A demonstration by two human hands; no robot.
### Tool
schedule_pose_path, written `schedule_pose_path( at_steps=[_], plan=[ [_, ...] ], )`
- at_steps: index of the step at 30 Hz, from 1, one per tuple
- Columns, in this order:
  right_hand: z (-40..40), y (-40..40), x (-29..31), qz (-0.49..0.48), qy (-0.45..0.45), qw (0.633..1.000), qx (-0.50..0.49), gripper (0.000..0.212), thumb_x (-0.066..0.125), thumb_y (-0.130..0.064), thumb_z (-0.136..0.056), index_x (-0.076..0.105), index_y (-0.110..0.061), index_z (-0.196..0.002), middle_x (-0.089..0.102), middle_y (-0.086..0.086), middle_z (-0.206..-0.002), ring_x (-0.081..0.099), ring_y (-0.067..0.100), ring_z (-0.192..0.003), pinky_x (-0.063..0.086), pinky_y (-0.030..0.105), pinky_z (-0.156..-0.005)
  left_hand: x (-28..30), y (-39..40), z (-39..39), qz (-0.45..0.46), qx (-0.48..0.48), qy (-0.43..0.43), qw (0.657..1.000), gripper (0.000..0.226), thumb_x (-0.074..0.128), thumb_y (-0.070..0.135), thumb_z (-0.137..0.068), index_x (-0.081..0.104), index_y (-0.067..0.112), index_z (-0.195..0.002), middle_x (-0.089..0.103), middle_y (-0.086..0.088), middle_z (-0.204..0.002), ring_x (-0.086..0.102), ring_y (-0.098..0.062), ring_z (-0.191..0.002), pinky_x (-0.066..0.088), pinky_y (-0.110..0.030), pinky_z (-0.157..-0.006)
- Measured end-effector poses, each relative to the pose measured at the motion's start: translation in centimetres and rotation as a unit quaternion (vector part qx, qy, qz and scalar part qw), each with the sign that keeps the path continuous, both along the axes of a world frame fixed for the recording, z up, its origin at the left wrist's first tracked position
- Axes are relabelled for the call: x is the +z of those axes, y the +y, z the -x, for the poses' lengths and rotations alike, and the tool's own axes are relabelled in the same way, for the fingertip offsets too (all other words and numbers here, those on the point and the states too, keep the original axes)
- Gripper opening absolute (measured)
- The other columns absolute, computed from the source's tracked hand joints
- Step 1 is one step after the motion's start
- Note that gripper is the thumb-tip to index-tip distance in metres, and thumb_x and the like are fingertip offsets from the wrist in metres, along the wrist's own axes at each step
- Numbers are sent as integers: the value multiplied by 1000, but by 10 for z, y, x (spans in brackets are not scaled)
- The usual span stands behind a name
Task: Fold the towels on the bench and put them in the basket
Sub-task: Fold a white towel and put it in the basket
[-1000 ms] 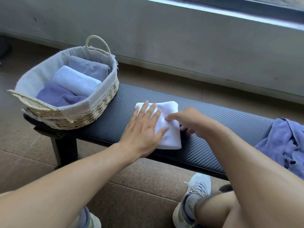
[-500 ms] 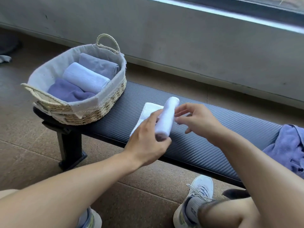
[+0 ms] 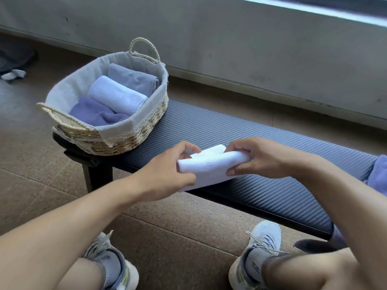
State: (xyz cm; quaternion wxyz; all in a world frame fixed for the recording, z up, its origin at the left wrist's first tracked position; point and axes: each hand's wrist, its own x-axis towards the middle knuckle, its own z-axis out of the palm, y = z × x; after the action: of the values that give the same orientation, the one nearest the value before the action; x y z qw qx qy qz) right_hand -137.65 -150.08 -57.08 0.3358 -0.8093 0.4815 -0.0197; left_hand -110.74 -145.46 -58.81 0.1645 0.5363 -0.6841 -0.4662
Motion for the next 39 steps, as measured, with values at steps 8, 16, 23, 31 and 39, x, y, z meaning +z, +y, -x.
schedule_pose_path(
  at_steps=[8, 16, 23, 31, 39],
  plan=[
    [-15, -14, -13, -21, -17, 997, -70, 33, 71, -61, -82, 66, -37, -104, 69, -15, -94, 64, 2, -86, 52, 29, -78, -15, -10, -13, -23, 120, -14, 992, 43, 78, 61, -75, 68, 20, -84, 75, -1, -76, 72, -19, -70, 63, -48, -75],
    [-20, -27, -15, -97, 29, 991, -93, 69, 77, -77, -61, 73, -25, -107, 74, -5, -103, 67, 17, -99, 53, 45, -94, -13, -23, -23, -97, 93, -99, 986, 71, 76, 78, -62, 70, 16, -96, 73, -6, -96, 69, -19, -81, 54, -31, -61],
    [-9, -23, -15, -172, -97, 977, -76, 52, 93, -28, -65, 59, -15, -103, 68, -7, -83, 60, 9, -75, 46, 27, -66, -10, -21, -19, -61, 66, -63, 994, 55, 85, 67, -52, 72, 23, -83, 75, 6, -80, 64, -11, -73, 49, -34, -73],
    [-20, -6, 3, 72, 35, 997, -16, 97, 92, -43, -64, 44, -40, -148, 50, -20, -106, 53, 3, -96, 41, 19, -83, -2, -23, -10, 150, 42, -52, 986, 85, 93, 26, -62, 52, 32, -136, 56, 9, -98, 58, -15, -92, 49, -33, -91],
    [-38, 14, -7, 196, 100, 974, 51, 74, 78, -69, -66, 52, -33, -126, 48, -21, -111, 49, 6, -100, 32, 22, -82, -10, -12, 4, 222, -21, -169, 960, 72, 80, 74, -58, 59, 36, -115, 46, 14, -103, 46, -7, -102, 39, -26, -86]
  ],
)
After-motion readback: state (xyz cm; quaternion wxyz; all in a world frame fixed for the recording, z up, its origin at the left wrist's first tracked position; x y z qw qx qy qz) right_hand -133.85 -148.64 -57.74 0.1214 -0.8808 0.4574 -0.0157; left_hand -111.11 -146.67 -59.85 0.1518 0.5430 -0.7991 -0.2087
